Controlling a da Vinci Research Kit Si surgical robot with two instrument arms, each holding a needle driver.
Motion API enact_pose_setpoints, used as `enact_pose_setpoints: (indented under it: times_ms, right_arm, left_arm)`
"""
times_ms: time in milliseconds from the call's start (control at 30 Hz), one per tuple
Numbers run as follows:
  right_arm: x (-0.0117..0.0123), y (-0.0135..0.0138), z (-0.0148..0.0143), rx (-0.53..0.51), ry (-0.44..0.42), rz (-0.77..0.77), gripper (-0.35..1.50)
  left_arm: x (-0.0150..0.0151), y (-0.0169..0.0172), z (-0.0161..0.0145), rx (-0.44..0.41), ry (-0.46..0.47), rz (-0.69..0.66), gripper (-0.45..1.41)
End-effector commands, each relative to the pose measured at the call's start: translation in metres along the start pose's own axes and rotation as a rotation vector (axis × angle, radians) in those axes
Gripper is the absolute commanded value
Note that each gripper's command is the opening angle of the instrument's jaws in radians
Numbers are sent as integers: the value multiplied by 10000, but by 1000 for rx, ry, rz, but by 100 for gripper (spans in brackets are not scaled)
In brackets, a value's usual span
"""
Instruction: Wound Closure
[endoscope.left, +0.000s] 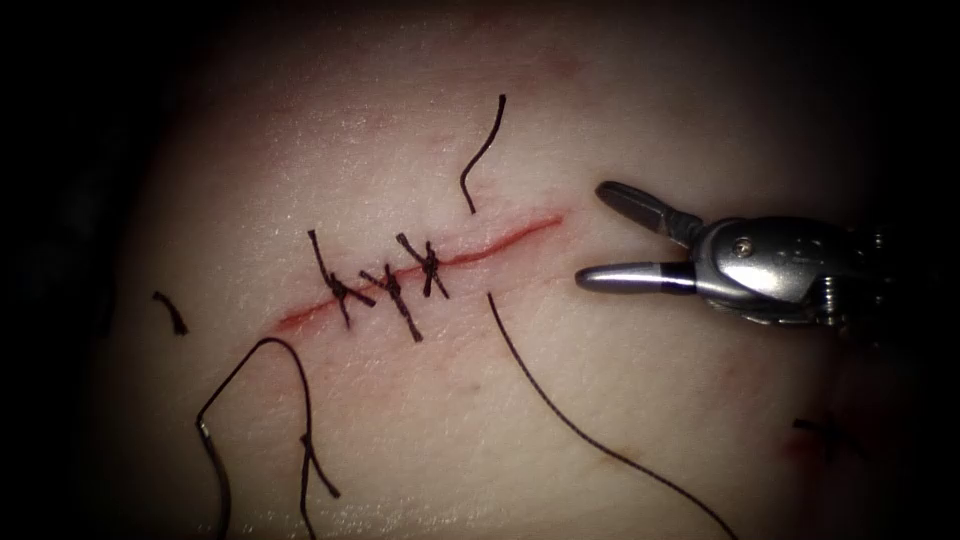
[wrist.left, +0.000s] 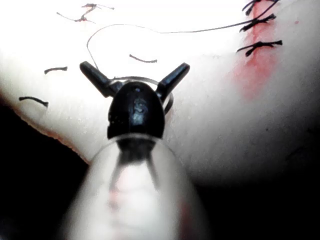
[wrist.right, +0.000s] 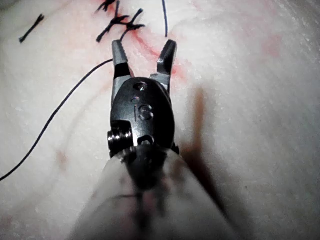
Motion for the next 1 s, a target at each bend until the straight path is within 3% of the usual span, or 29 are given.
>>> enact_pose_setpoints:
  times_ms: [33,233,267,300,433,567,667,767,867,1000]
  right_arm:
    - [-5,-4,4,3,-1,4,104]
    - [-4,-7,0,9,0,3,103]
    - [-4,-7,-3,11,0,2,99]
    - [-4,-7,-3,11,0,2,99]
    - [-4,-8,-9,17,1,1,89]
    - [-5,-8,-12,21,1,0,81]
    - [-5,-9,-12,23,-2,0,81]
    - [-5,-9,-13,23,-2,0,81]
    - [-5,-9,-14,23,1,0,81]
    - [-5,-9,-17,25,4,0,81]
  left_arm:
    - [-1,11,18,3,4,25,124]
    - [14,51,96,-26,28,154,121]
    - [17,63,127,-22,17,180,119]
    - [17,63,127,-22,17,180,119]
    - [19,83,176,-32,20,191,114]
    - [13,103,229,-40,-13,150,111]
    - [8,110,245,-37,-17,149,108]
    - [-11,115,284,-51,-53,198,106]
    - [-27,117,306,-57,-77,162,102]
    - [-53,123,338,-86,-93,-30,101]
